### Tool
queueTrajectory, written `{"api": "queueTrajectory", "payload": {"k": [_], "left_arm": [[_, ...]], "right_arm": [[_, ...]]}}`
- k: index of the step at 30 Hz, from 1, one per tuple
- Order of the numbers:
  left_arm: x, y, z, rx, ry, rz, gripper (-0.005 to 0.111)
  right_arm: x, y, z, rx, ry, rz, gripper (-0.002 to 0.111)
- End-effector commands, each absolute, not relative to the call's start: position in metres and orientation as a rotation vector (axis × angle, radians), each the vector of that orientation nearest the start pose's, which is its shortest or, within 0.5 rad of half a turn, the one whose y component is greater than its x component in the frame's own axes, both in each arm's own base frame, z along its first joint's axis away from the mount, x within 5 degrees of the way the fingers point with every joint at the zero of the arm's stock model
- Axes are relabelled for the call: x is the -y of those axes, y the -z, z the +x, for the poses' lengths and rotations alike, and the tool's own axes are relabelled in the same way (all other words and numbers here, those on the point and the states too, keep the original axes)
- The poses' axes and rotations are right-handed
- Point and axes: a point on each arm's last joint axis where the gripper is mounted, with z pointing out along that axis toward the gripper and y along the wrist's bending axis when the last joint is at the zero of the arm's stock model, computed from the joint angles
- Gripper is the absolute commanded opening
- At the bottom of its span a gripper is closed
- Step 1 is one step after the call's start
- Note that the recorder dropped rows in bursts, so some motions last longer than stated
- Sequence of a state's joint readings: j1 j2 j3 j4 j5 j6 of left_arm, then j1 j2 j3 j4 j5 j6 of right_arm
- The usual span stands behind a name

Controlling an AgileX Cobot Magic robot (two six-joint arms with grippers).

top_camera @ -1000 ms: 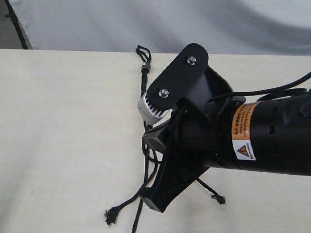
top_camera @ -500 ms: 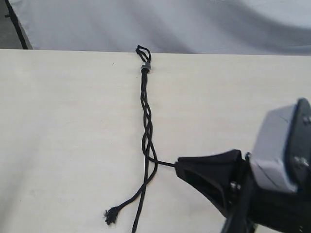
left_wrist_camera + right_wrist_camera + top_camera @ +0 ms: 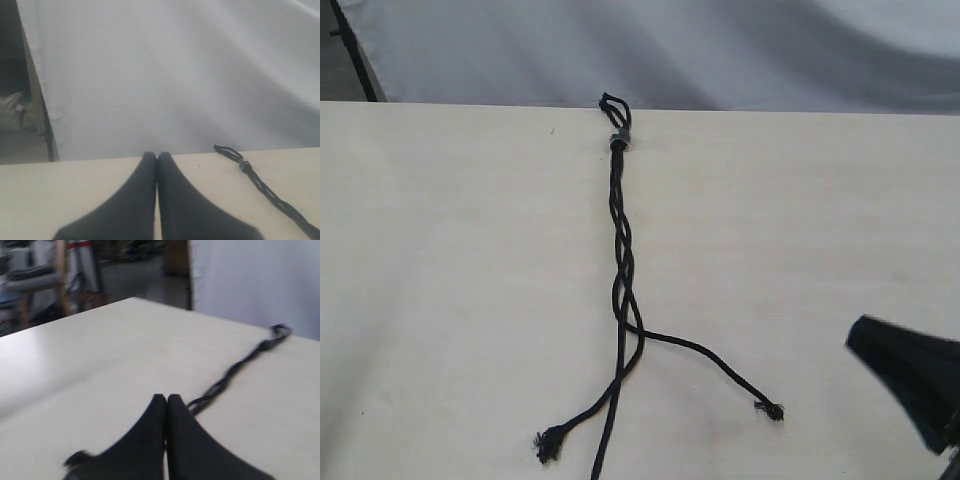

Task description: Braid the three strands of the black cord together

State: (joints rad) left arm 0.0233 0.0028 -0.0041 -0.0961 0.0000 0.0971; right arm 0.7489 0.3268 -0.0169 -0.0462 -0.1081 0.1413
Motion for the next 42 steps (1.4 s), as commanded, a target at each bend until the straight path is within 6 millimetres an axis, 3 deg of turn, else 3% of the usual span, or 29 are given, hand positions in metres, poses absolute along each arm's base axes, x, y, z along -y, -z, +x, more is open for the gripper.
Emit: {"api": "queueTrajectory", "payload": {"k": [1, 7, 14, 42], "left_arm": [[-0.001, -0.213, 0.056, -1.489, -0.015, -0.022, 0.000], [-0.001, -0.213, 0.056, -1.489, -0.015, -0.022, 0.000], [-0.001, -0.213, 0.056, -1.489, -0.015, -0.022, 0.000], [-0.001, -0.213, 0.056, -1.489, -0.015, -0.022, 0.000]], "right_arm": [[-0.025, -0.209, 0.067, -1.582, -0.370, -0.198, 0.001], [-0.007, -0.207, 0.056, -1.557, -0.198, -0.004, 0.001], [-0.006, -0.198, 0.056, -1.657, -0.149, -0.039, 0.001], [-0.008, -0.198, 0.056, -1.650, -0.155, -0.066, 0.001]]}}
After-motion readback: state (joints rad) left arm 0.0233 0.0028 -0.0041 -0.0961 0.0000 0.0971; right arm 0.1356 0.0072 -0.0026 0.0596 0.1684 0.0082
